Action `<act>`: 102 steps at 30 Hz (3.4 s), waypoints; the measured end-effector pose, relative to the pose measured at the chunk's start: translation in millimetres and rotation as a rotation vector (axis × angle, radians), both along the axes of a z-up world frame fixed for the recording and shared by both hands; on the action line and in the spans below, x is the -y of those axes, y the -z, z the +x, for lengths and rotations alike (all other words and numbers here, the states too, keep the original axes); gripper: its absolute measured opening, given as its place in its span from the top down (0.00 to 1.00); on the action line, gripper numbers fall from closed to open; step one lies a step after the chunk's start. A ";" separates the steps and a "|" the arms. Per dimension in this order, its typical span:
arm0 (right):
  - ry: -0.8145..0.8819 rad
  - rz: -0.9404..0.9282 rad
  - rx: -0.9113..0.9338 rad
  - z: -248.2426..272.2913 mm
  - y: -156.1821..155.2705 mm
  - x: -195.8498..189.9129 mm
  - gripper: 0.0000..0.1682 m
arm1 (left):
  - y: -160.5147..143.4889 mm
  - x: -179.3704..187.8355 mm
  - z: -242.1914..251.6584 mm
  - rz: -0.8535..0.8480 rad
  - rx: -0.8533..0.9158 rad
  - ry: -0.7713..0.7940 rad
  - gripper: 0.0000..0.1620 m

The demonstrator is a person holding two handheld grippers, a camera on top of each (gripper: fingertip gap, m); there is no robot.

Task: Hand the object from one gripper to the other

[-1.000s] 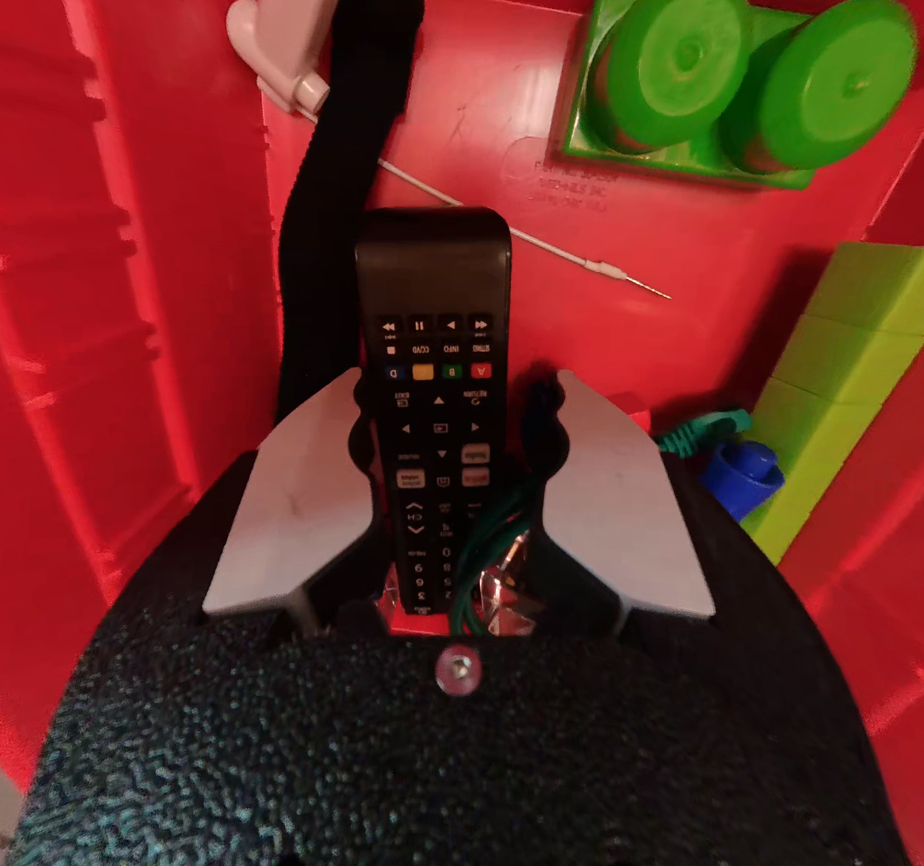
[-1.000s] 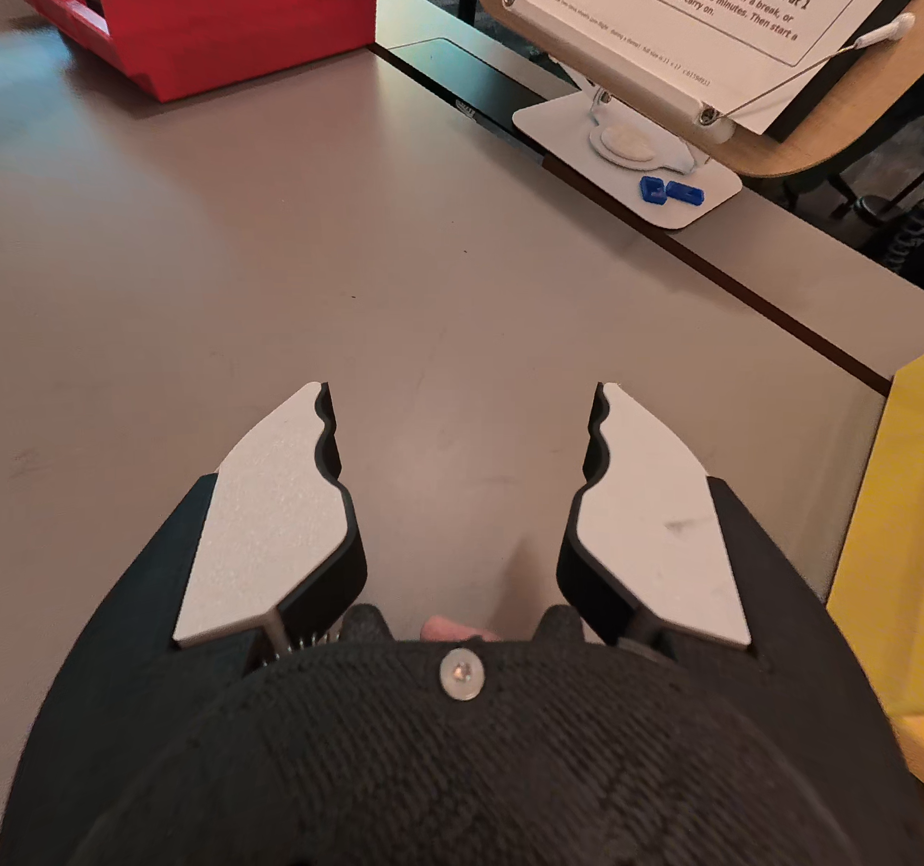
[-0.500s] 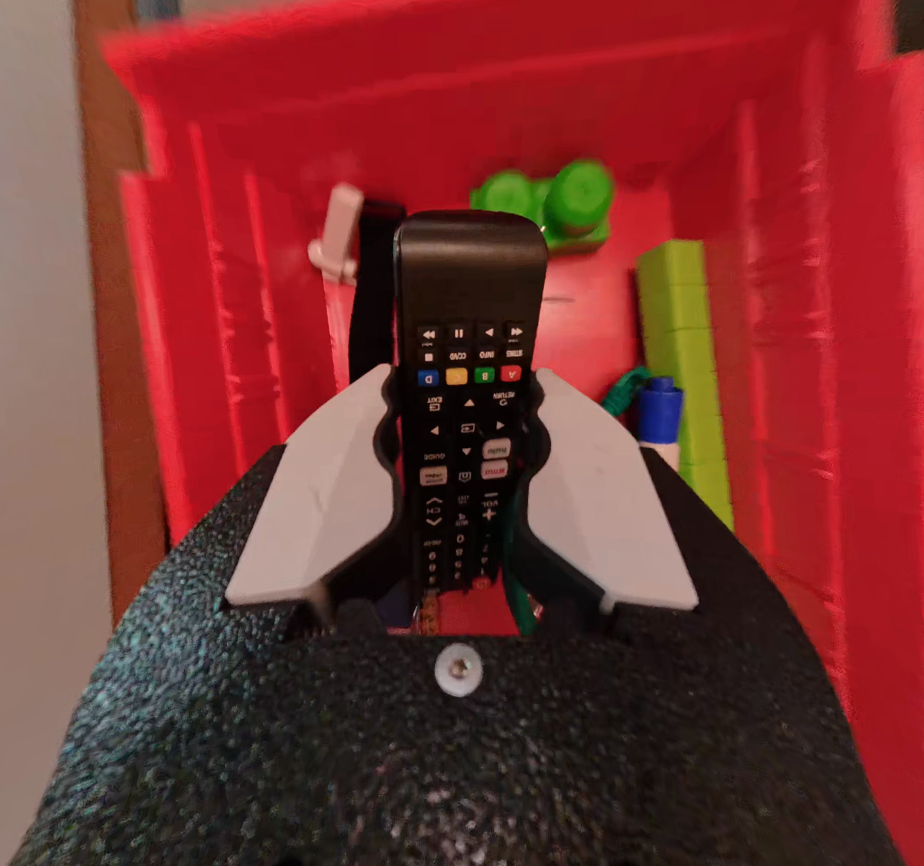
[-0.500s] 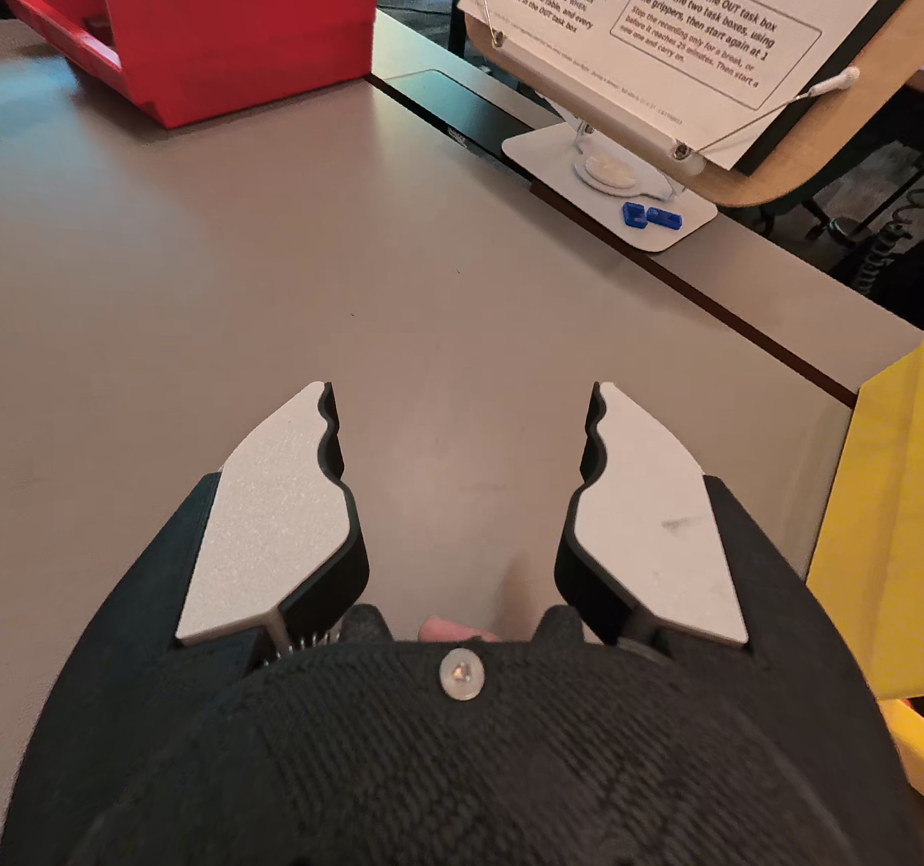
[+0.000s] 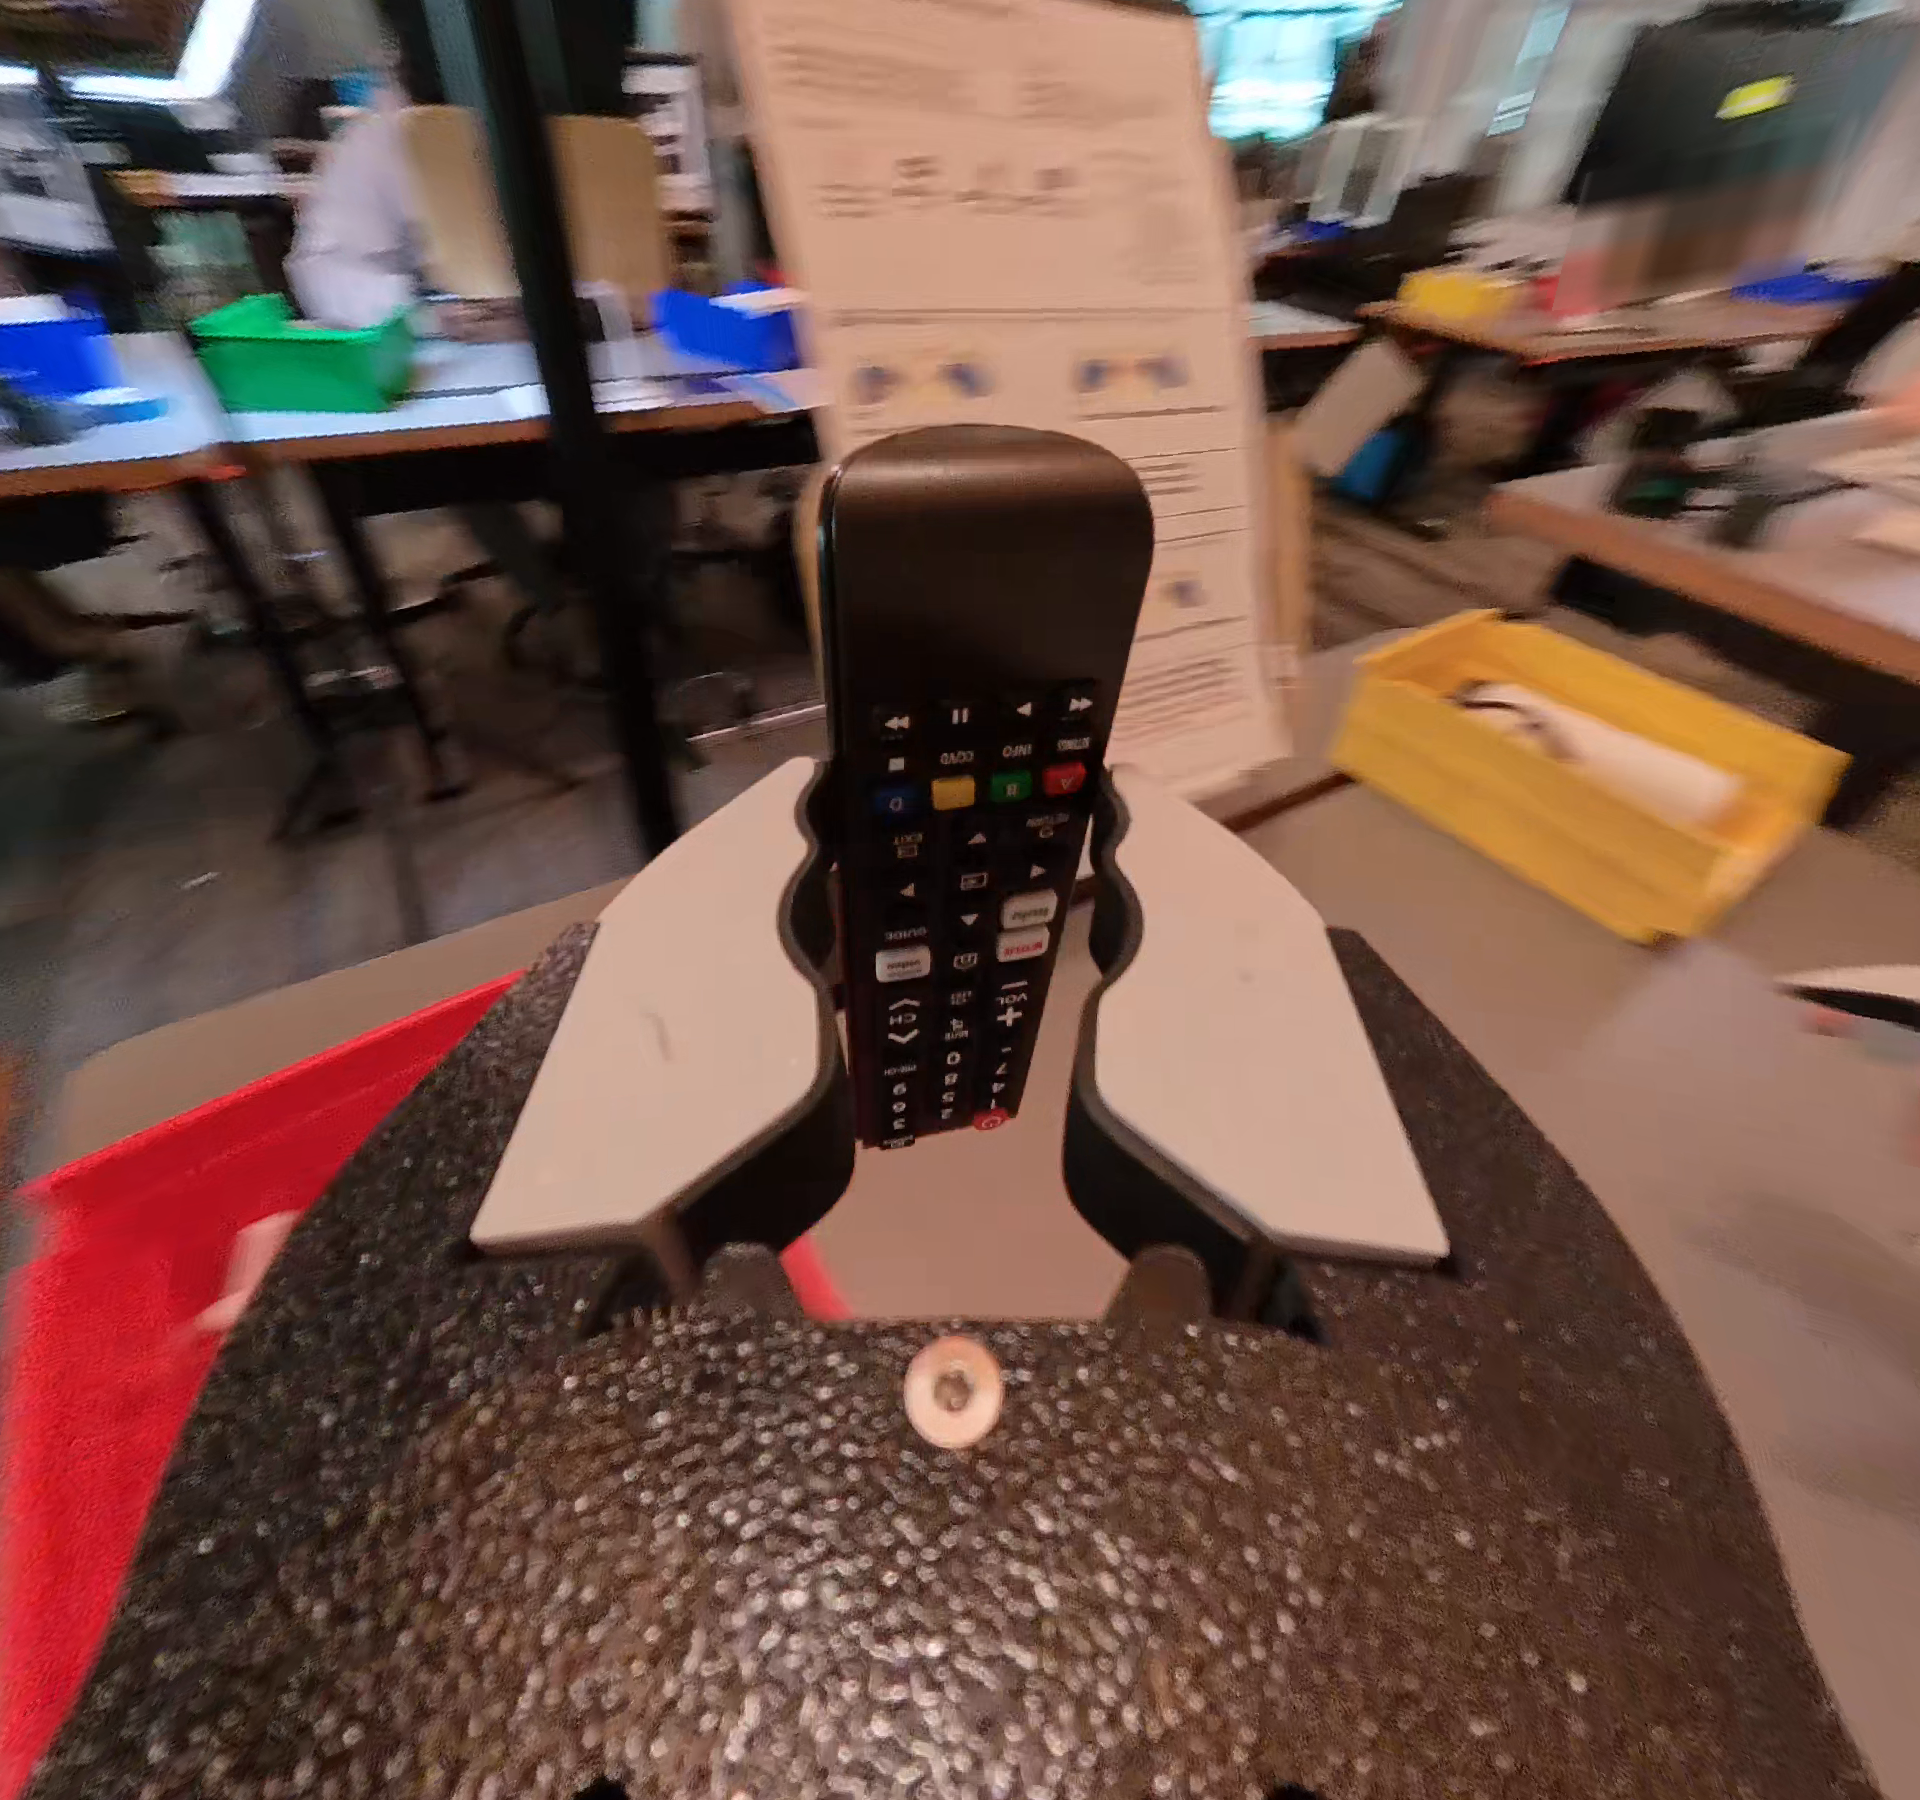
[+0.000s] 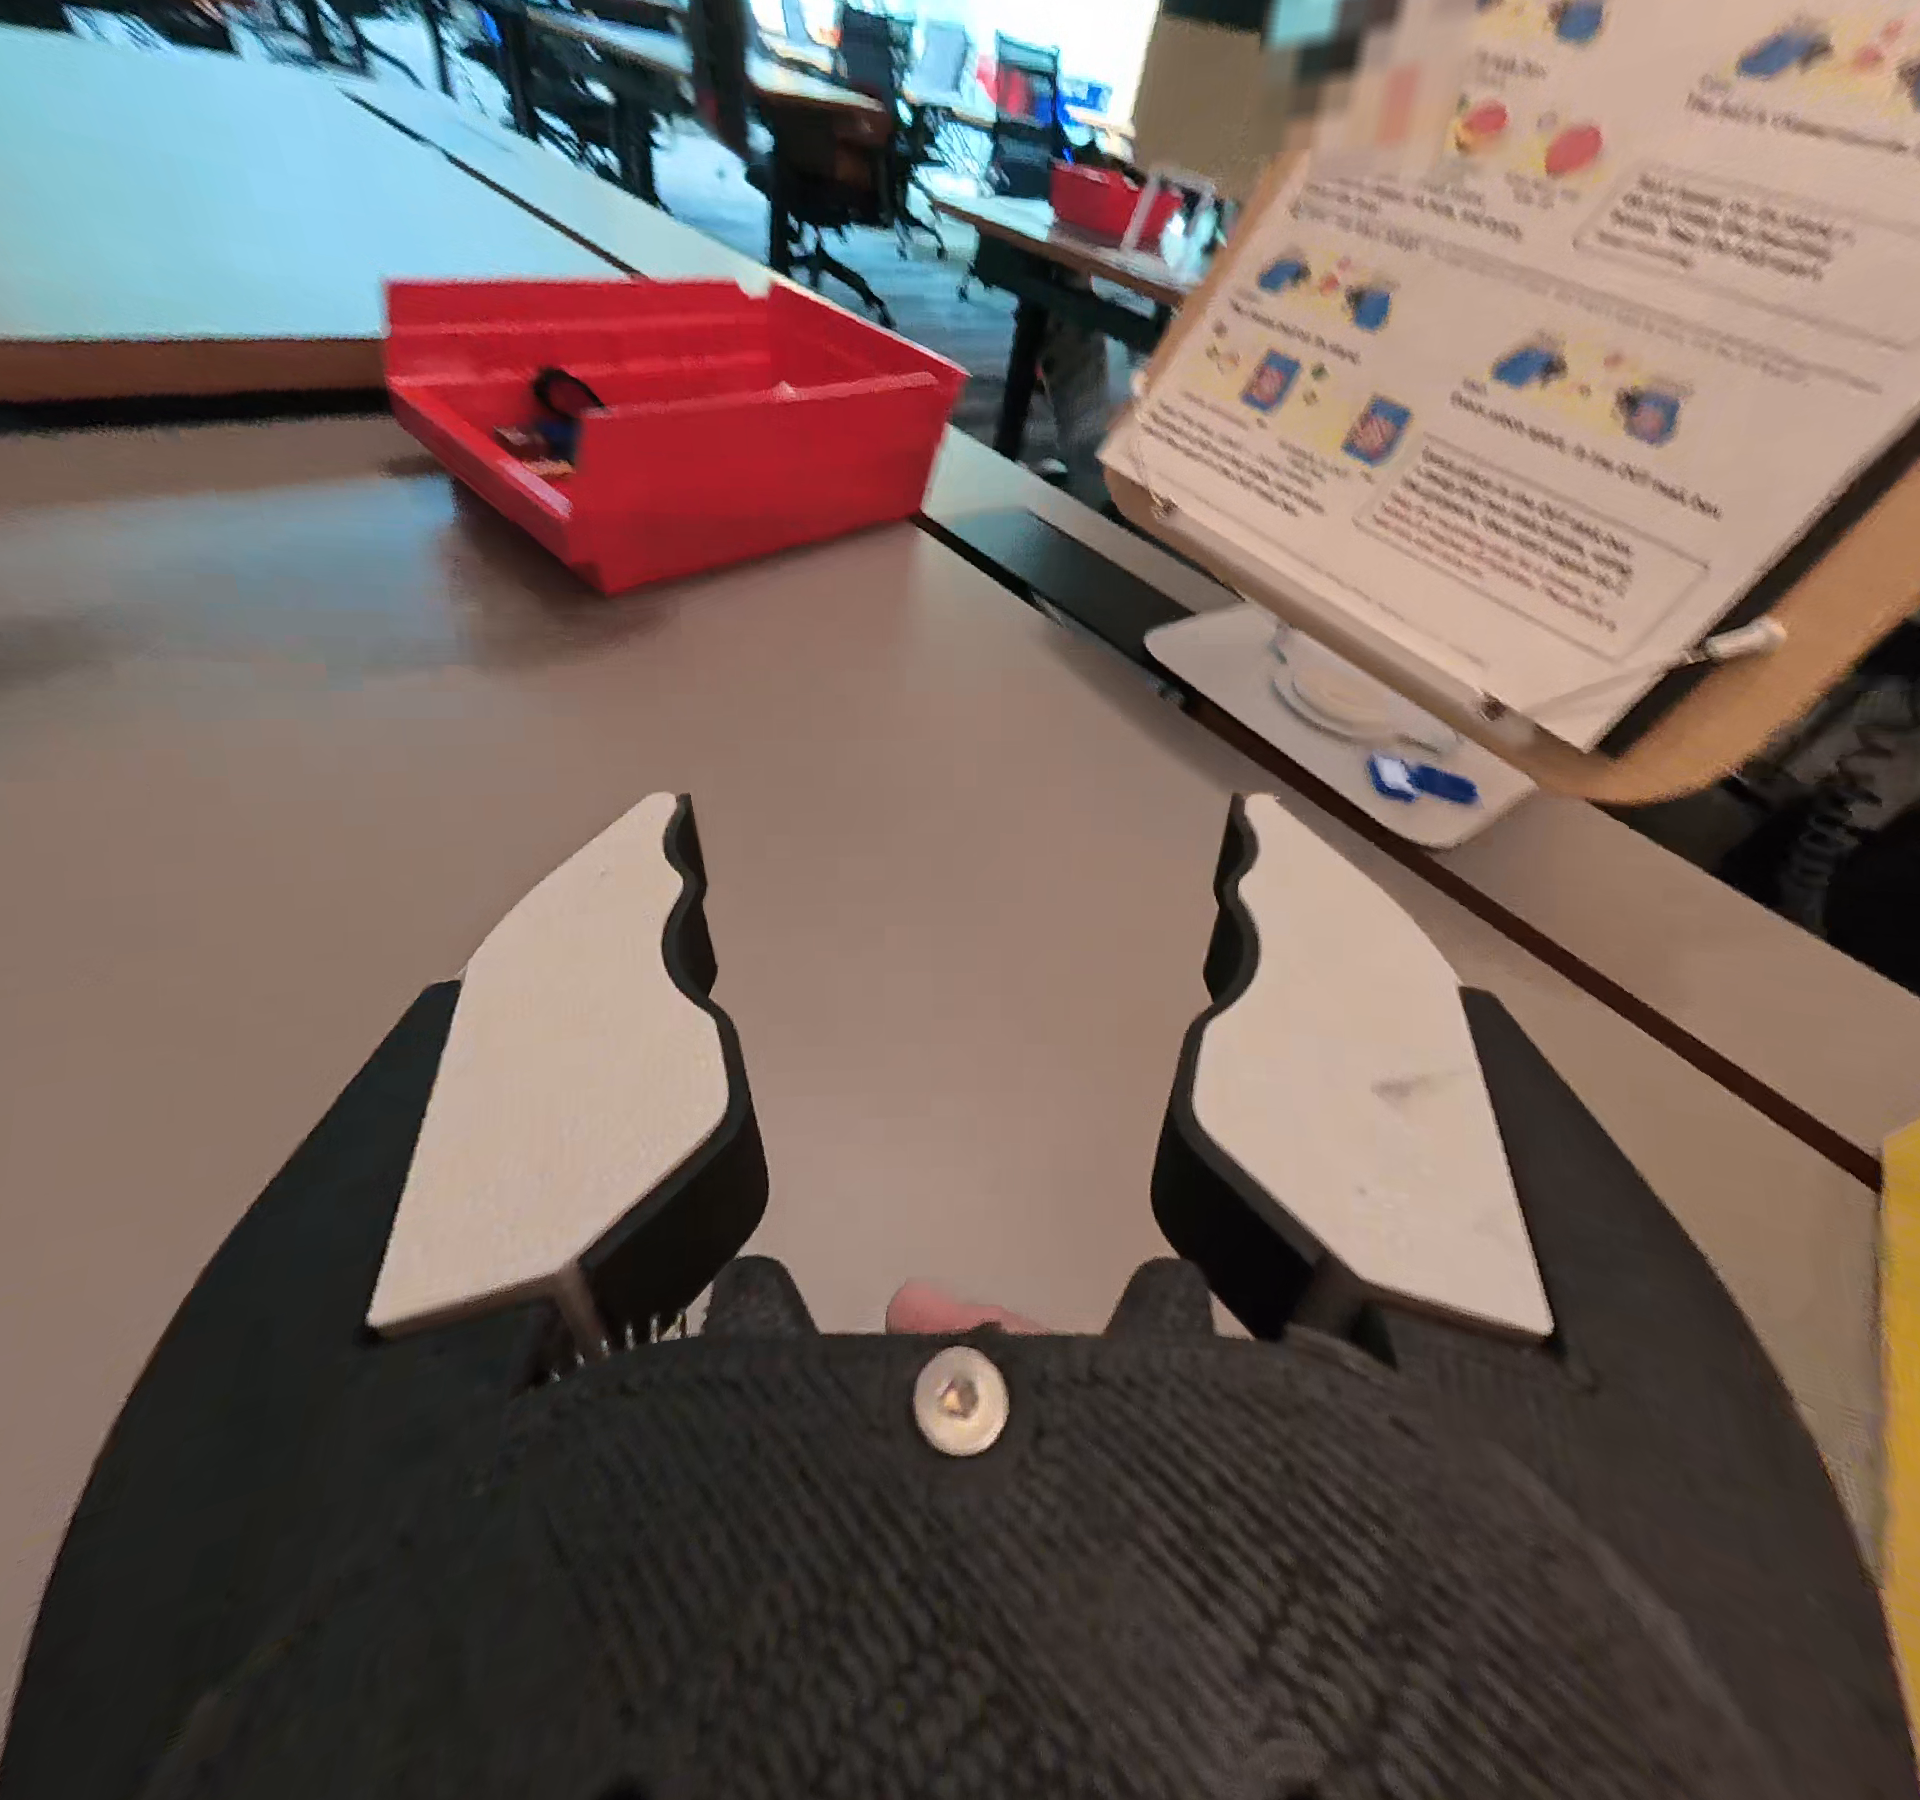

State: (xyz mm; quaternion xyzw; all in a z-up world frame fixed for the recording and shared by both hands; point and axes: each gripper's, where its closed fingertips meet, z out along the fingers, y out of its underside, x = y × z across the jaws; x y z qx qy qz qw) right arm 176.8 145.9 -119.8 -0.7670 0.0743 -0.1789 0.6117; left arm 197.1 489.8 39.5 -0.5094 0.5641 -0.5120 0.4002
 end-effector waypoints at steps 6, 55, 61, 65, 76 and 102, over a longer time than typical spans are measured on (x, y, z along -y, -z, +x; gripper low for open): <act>-0.299 0.183 -0.069 -61.0 -25.8 -36.3 0.43 | -1.2 162.7 -43.4 -0.141 0.071 0.456 0.71; -0.127 0.237 0.084 -38.9 -57.8 33.6 0.60 | 32.1 351.0 -70.7 -0.095 0.005 0.576 0.85; -0.405 0.467 -0.340 -44.7 -67.8 48.7 0.60 | 17.2 353.4 -89.6 -0.189 0.123 0.830 0.86; -0.529 0.445 -0.270 -69.2 -68.5 45.5 0.82 | 18.2 352.8 -96.0 -0.233 0.169 0.933 0.85; -0.485 0.462 -0.133 -65.6 -73.8 43.4 0.87 | 13.6 338.6 -86.0 -0.299 0.174 0.827 0.71; -0.172 0.141 0.574 -54.6 -56.4 39.2 0.83 | 58.5 322.2 -71.4 -0.512 -0.048 0.778 0.69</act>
